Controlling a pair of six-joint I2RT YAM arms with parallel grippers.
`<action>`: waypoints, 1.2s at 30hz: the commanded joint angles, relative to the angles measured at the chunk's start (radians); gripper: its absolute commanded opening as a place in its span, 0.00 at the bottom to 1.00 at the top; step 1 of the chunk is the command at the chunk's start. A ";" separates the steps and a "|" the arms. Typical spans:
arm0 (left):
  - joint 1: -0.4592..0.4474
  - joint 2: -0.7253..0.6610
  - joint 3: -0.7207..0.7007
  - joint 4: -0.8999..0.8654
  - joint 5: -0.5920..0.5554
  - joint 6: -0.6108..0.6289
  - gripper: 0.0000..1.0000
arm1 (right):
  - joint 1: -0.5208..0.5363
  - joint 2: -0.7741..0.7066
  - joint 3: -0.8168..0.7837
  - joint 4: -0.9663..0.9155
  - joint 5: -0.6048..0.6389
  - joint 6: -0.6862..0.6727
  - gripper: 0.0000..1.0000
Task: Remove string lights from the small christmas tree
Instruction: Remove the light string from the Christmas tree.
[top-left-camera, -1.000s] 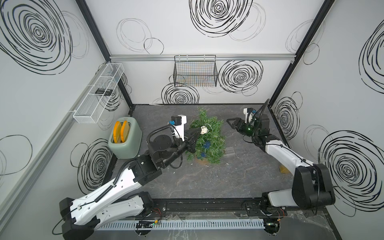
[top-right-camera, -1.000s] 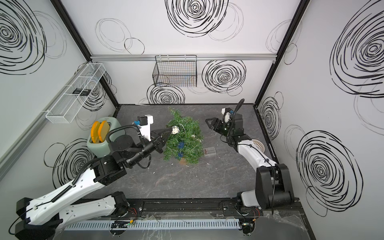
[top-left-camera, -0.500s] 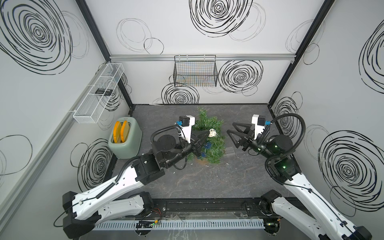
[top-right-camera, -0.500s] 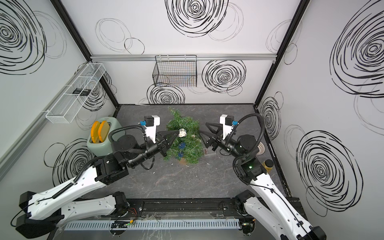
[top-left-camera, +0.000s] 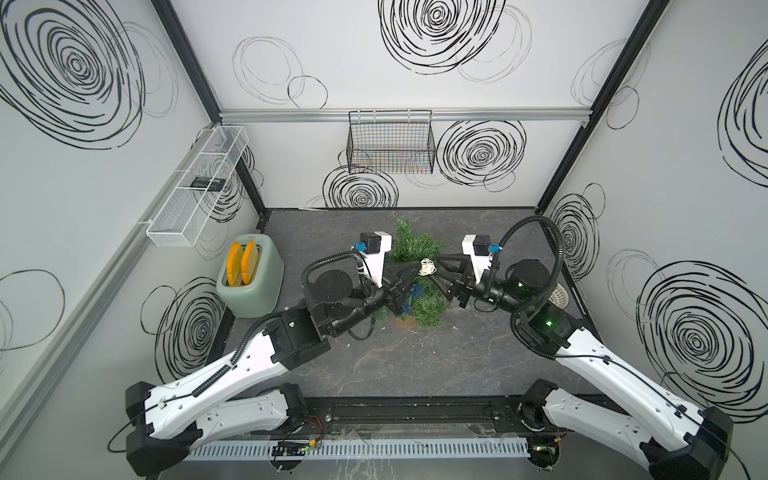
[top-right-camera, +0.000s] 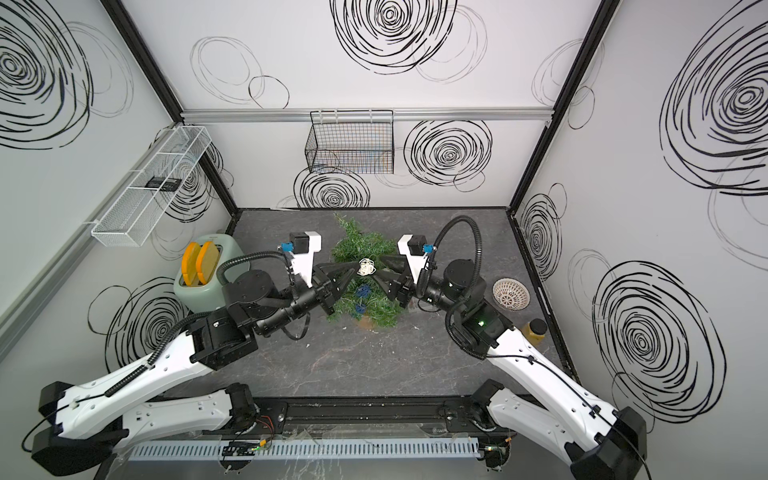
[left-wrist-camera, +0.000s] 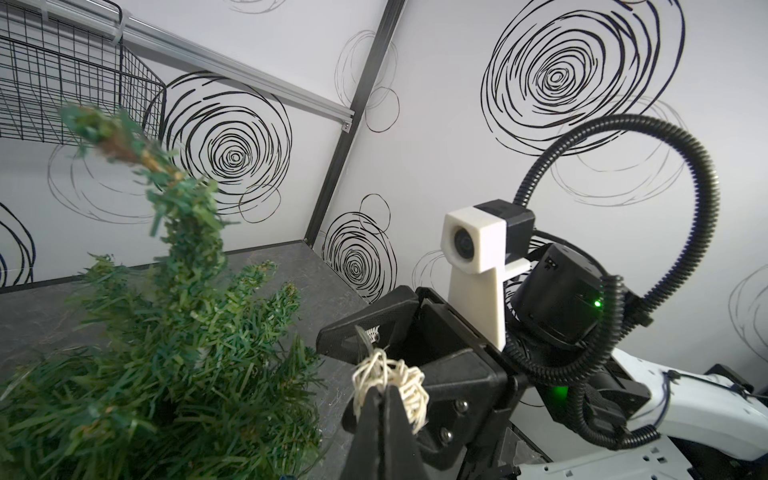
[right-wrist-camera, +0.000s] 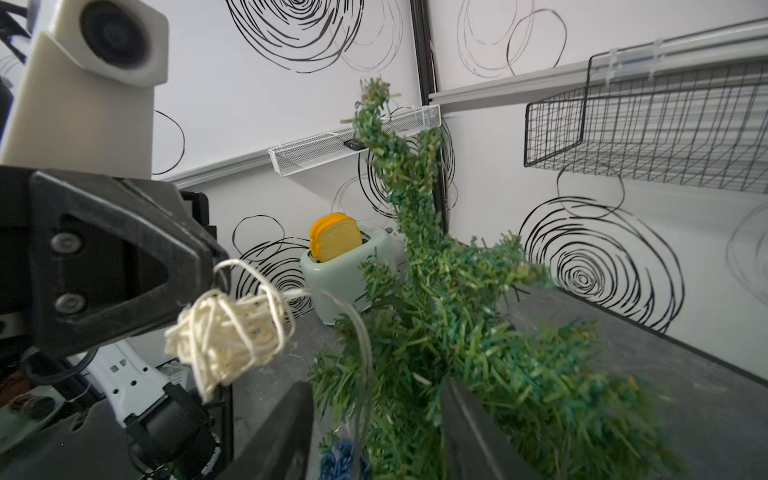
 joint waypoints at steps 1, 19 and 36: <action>-0.007 -0.021 0.020 0.050 -0.001 0.007 0.00 | 0.028 -0.005 0.036 0.006 0.026 -0.024 0.40; 0.002 -0.188 -0.104 0.116 -0.154 0.001 0.96 | 0.066 -0.155 0.071 -0.056 0.255 -0.022 0.00; 0.106 -0.319 -0.172 0.050 -0.202 0.026 0.96 | -0.332 -0.049 0.131 -0.066 0.347 0.159 0.00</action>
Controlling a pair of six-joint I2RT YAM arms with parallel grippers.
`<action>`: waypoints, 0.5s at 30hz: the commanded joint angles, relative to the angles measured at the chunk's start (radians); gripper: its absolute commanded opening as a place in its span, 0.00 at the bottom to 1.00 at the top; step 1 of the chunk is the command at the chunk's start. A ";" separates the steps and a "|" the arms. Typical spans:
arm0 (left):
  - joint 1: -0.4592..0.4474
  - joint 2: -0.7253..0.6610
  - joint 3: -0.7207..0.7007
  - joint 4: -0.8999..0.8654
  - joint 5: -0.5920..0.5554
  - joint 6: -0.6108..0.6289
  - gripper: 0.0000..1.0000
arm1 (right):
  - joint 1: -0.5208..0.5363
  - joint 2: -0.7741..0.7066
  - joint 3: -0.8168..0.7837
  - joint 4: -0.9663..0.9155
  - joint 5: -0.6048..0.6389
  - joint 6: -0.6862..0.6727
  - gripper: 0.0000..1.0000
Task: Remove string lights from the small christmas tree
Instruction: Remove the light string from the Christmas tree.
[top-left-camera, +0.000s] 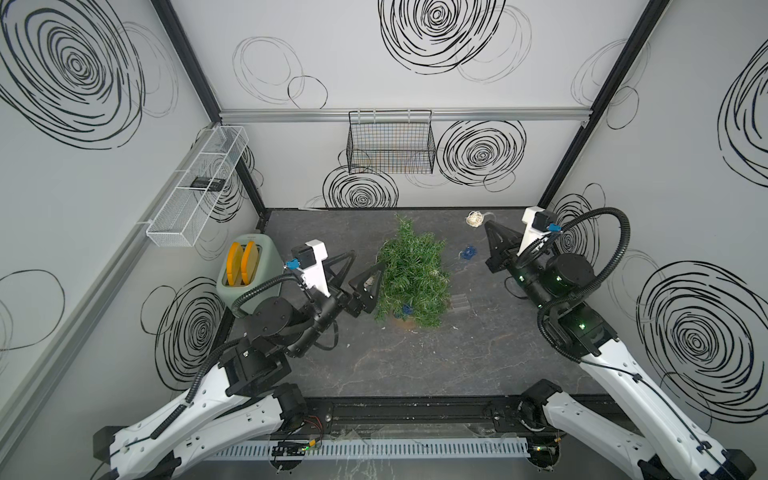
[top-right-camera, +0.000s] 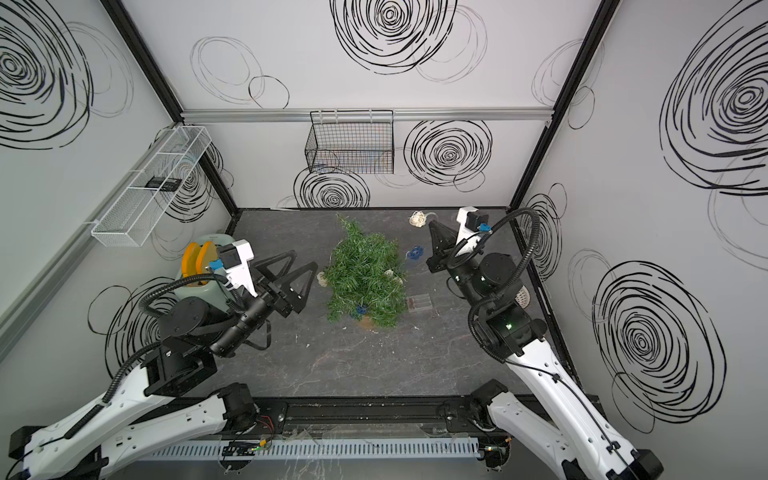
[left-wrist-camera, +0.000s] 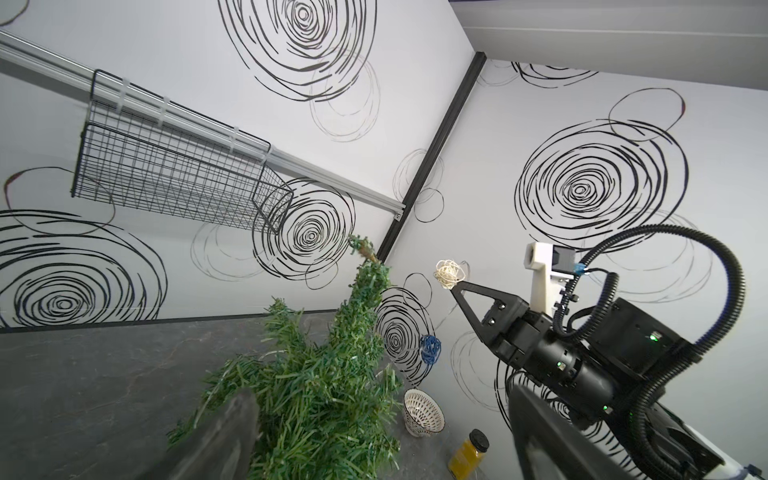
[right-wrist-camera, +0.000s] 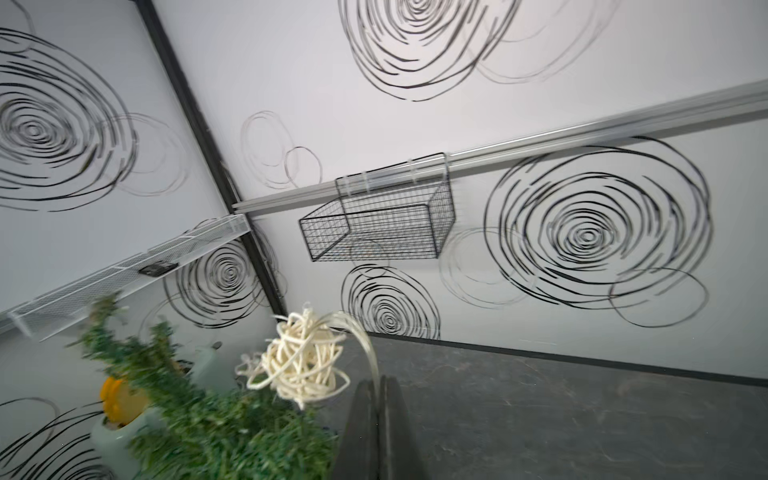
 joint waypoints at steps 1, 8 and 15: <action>0.042 -0.012 -0.018 0.017 -0.010 0.011 0.96 | -0.110 0.058 0.037 0.061 -0.123 0.086 0.00; 0.262 -0.002 -0.050 0.021 0.144 -0.047 0.96 | -0.248 0.293 0.184 0.131 -0.261 0.149 0.00; 0.461 0.038 -0.085 0.078 0.309 -0.137 0.96 | -0.262 0.453 0.344 0.121 -0.300 0.157 0.00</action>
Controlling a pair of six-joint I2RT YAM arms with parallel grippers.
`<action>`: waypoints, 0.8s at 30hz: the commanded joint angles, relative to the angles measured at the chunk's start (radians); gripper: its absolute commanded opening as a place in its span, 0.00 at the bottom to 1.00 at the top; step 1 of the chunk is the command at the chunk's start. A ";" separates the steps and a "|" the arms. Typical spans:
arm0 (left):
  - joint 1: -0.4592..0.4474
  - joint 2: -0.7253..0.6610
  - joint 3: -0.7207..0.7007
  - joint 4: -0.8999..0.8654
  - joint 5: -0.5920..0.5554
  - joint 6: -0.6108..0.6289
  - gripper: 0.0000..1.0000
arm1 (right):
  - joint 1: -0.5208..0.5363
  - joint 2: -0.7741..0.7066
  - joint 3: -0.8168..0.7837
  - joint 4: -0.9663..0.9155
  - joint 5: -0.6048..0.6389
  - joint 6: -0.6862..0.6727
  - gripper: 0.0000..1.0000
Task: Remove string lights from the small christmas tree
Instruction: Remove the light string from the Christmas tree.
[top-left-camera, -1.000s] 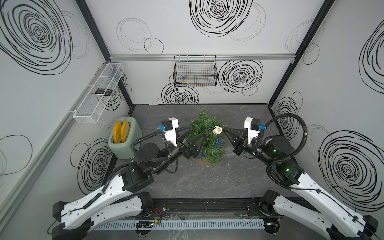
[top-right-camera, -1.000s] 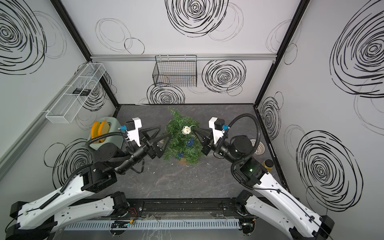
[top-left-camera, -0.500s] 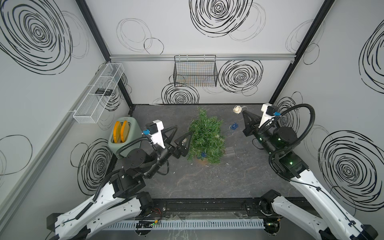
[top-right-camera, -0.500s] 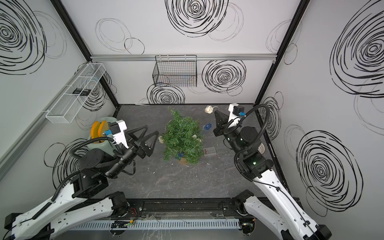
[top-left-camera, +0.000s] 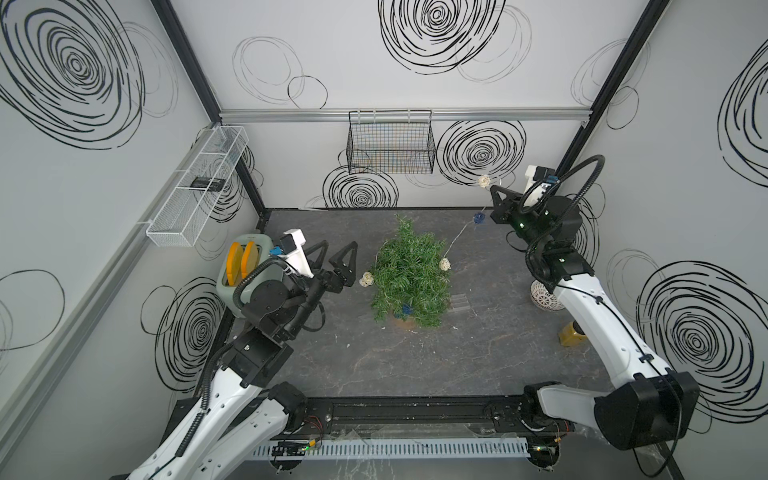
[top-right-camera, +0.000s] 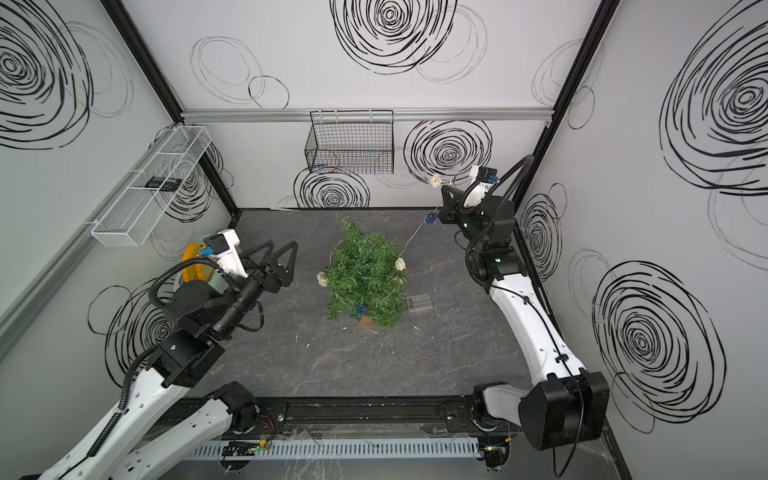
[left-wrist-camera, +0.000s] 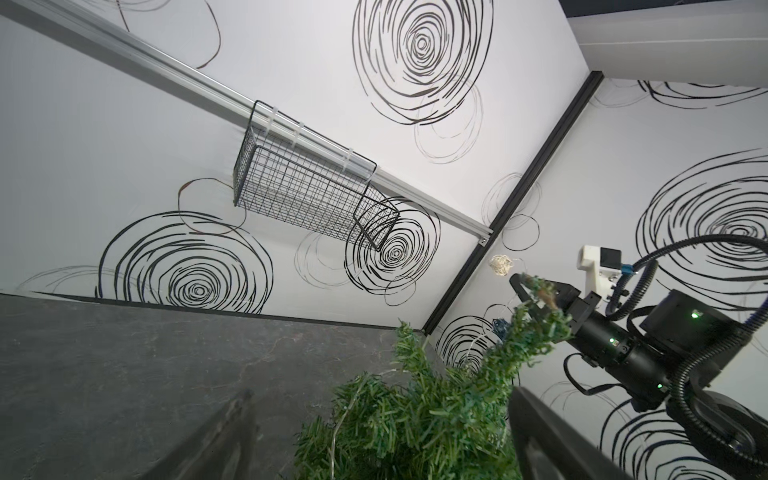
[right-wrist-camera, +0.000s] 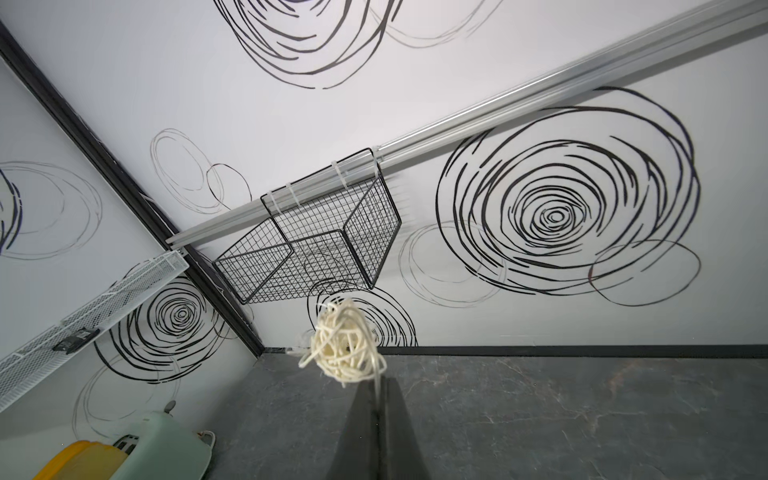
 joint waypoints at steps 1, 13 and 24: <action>0.045 0.017 -0.018 0.087 0.105 -0.063 0.96 | -0.007 0.041 0.071 0.045 -0.058 0.020 0.00; 0.078 0.048 -0.003 0.096 0.132 -0.081 0.96 | 0.161 0.015 0.276 -0.133 -0.071 -0.063 0.00; 0.079 0.069 0.020 0.107 0.144 -0.070 0.96 | 0.107 0.108 0.362 -0.086 -0.112 -0.011 0.00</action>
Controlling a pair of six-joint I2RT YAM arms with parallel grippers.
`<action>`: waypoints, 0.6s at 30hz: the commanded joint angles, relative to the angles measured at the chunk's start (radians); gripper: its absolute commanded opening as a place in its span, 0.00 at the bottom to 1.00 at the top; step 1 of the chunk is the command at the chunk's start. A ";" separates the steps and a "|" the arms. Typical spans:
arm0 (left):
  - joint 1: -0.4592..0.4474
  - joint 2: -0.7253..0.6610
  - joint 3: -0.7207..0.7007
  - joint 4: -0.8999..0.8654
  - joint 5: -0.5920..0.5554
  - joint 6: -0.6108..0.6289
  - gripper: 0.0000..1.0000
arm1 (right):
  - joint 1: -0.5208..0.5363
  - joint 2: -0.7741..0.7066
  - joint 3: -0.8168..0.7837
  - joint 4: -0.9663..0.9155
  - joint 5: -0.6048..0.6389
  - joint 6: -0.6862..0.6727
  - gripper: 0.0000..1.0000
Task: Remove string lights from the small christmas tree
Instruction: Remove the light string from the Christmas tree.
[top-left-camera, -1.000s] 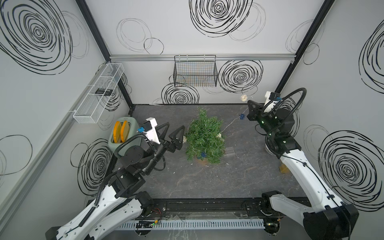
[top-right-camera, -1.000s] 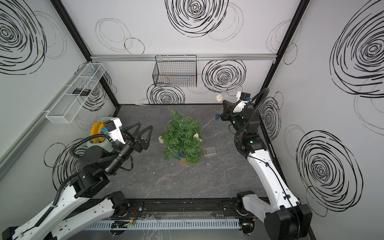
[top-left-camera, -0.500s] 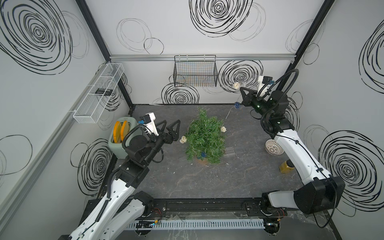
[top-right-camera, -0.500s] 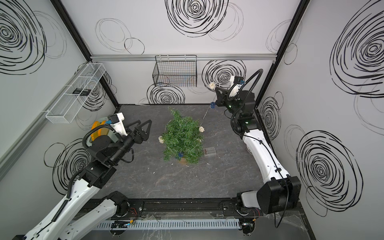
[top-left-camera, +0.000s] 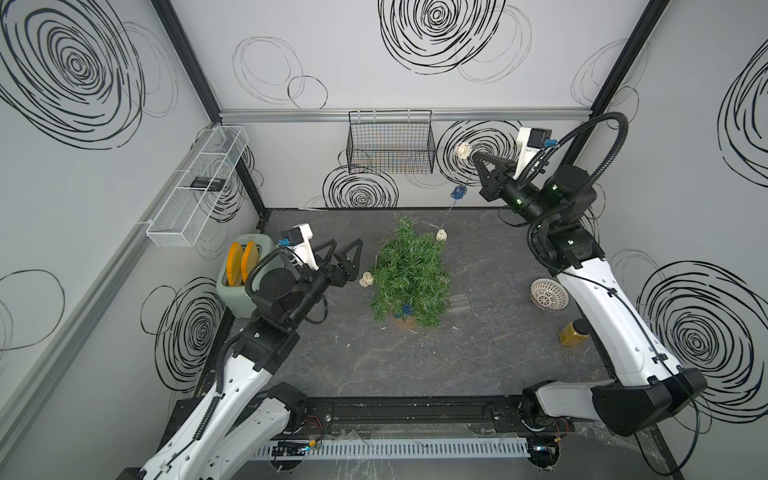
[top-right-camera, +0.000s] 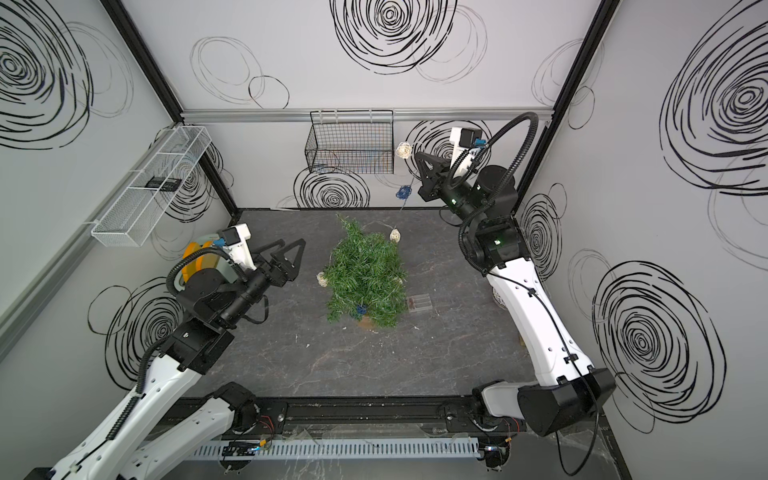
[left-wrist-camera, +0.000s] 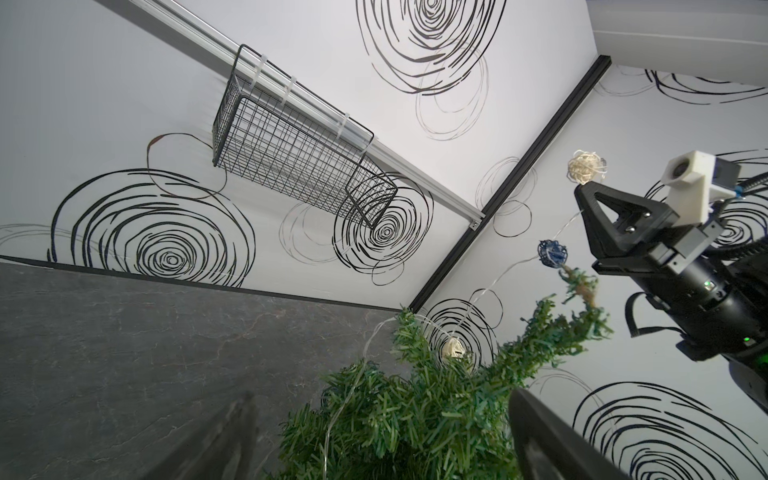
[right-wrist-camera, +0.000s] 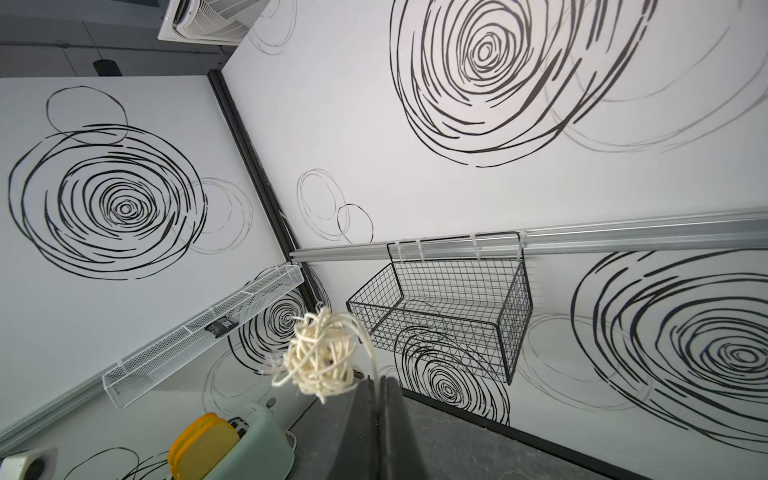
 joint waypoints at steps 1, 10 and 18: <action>0.010 0.007 0.035 0.065 0.008 0.010 0.96 | -0.020 0.050 0.021 0.042 -0.042 0.023 0.00; 0.051 0.146 0.064 0.197 -0.009 0.103 0.96 | -0.016 0.234 0.153 0.106 -0.220 0.038 0.00; 0.187 0.302 0.062 0.501 0.187 0.014 0.96 | 0.046 0.389 0.296 0.149 -0.308 0.055 0.00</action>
